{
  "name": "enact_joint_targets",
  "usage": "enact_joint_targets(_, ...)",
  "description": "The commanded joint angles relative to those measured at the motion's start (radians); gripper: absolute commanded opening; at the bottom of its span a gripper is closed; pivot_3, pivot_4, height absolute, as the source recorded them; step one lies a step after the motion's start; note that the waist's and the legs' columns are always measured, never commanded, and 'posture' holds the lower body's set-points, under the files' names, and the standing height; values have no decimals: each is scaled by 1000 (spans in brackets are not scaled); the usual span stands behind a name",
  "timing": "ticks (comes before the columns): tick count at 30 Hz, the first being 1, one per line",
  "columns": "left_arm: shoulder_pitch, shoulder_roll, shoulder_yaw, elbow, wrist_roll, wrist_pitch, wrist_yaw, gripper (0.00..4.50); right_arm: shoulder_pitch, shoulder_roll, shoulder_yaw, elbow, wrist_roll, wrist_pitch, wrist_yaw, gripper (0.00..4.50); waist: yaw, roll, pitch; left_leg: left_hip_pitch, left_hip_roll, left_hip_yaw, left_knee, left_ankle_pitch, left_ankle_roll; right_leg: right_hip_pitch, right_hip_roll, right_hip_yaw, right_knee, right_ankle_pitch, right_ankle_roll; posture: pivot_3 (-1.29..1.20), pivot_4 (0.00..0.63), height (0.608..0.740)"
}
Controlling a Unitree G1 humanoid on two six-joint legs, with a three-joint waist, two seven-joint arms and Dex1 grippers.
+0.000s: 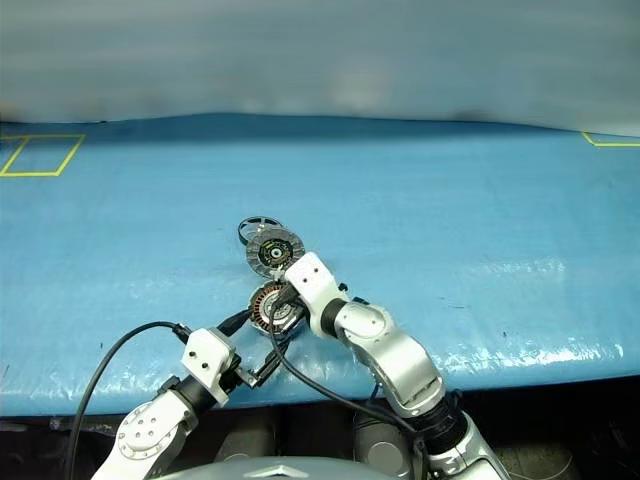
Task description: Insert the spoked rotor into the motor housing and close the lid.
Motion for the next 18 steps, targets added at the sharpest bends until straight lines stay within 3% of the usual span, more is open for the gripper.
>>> enact_joint_targets(1, 10, -2, -6, -35, -1, 8, 5, 4500, 6, -8, -31, -114, 56, 50, 20, 26, 0, 0, 0, 0, 0, 0, 0, 0, 0, 0, 0, 0, 0, 0, 0, 0, 150, 740)
enact_joint_targets(9, -2, -3, -16, -31, -4, 13, -3, 4500, -5, -70, -10, -139, 77, 104, 29, 26, 0, 0, 0, 0, 0, 0, 0, 0, 0, 0, 0, 0, 0, 0, 0, 0, 150, 740)
enact_joint_targets(18, -18, 2, -21, -31, -7, 27, -8, 4500, -49, -22, 79, 0, 19, 77, -21, 26, 0, 0, 0, 0, 0, 1, 0, 0, 0, 0, 0, 0, 0, 0, 0, 0, 150, 740)
